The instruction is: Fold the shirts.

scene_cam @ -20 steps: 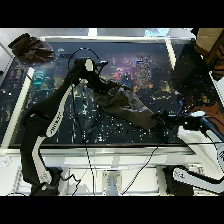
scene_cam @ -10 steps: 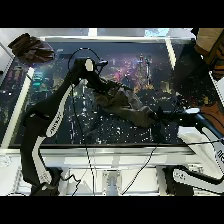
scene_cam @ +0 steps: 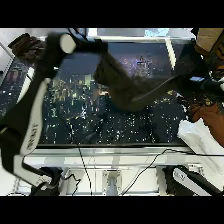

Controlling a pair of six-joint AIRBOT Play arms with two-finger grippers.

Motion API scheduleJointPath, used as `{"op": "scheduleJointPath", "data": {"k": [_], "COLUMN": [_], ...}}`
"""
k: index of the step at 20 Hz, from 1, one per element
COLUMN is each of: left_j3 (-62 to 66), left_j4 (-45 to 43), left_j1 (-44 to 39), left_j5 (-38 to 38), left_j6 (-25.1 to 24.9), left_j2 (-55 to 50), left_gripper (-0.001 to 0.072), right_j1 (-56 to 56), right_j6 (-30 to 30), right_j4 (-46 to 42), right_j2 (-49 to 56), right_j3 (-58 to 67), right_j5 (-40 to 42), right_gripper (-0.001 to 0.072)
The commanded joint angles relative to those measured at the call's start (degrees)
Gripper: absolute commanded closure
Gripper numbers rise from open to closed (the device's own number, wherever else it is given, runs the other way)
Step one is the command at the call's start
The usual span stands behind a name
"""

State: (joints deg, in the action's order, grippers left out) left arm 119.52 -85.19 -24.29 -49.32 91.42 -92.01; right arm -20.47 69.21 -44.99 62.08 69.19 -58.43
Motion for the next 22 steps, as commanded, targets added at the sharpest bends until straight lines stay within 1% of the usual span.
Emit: {"op": "scheduleJointPath", "data": {"k": [1,2,3,4,5,7,8,9,11,13,15,17,20,22], "left_j3": [0.13,0.13,0.13,0.09,0.09,-0.04,-0.55,-0.83,-0.83,-0.85,-0.87,-2.89,-4.55,-4.55], "left_j4": [-10.23,-10.62,-10.62,-10.62,-10.62,-10.25,-10.19,-10.21,-11.17,-15.85,-21.29,-25.66,-26.1,-26.03], "left_j1": [-0.04,-0.04,-0.04,-0.11,-0.11,-0.42,-0.83,-1.62,-3.69,-5.53,-5.53,-5.05,-2.8,0.52], "left_j5": [1.97,0.15,-3.58,-8.81,-15.72,-28.44,-31.67,-33.22,-31.82,-28.87,-25.83,-23.98,-23.93,-22.47], "left_j6": [2.21,2.25,2.25,2.27,2.36,2.34,1.68,1.27,0.02,0.13,2.49,3.72,3.98,5.16], "left_j2": [10.47,12.68,14.84,16.55,17.73,18.23,18.27,18.27,18.38,18.32,17.44,15.67,8.44,0.31], "left_gripper": [0.0694,0.0694,0.0694,0.0694,0.0694,0.0694,0.0694,0.0694,0.0694,0.0694,0.0694,0.0695,0.0695,0.0695], "right_j1": [-5.73,-6.75,-7.58,-7.98,-7.93,-7.89,-7.89,-7.89,-7.91,-7.91,-7.89,-7.89,-6.36,-4.04], "right_j6": [0.11,0.04,-0.02,0.0,0.0,0.0,0.0,-0.02,-0.02,0.11,1.53,2.54,5.51,6.05], "right_j4": [-5.77,-6.01,-5.97,-5.88,-5.81,-4.48,-3.82,-3.89,-5.81,-8.87,-11.72,-12.0,-12.31,-14.25], "right_j2": [-3.02,-3.28,-3.3,-3.28,-3.28,-3.3,-3.28,-3.3,-3.3,-3.28,-2.62,0.0,6.84,12.15], "right_j3": [16.0,19.91,23.89,26.77,28.83,29.99,29.97,29.97,29.97,29.94,29.94,29.92,29.92,29.92], "right_j5": [-7.96,-10.08,-12.81,-15.1,-16.92,-19.98,-21.77,-23.04,-23.17,-23.19,-23.52,-26.21,-29.79,-28.48], "right_gripper": [0.0689,0.0689,0.0689,0.0689,0.0689,0.0689,0.0688,0.0689,0.0689,0.0688,0.069,0.069,0.0689,0.0689]}}
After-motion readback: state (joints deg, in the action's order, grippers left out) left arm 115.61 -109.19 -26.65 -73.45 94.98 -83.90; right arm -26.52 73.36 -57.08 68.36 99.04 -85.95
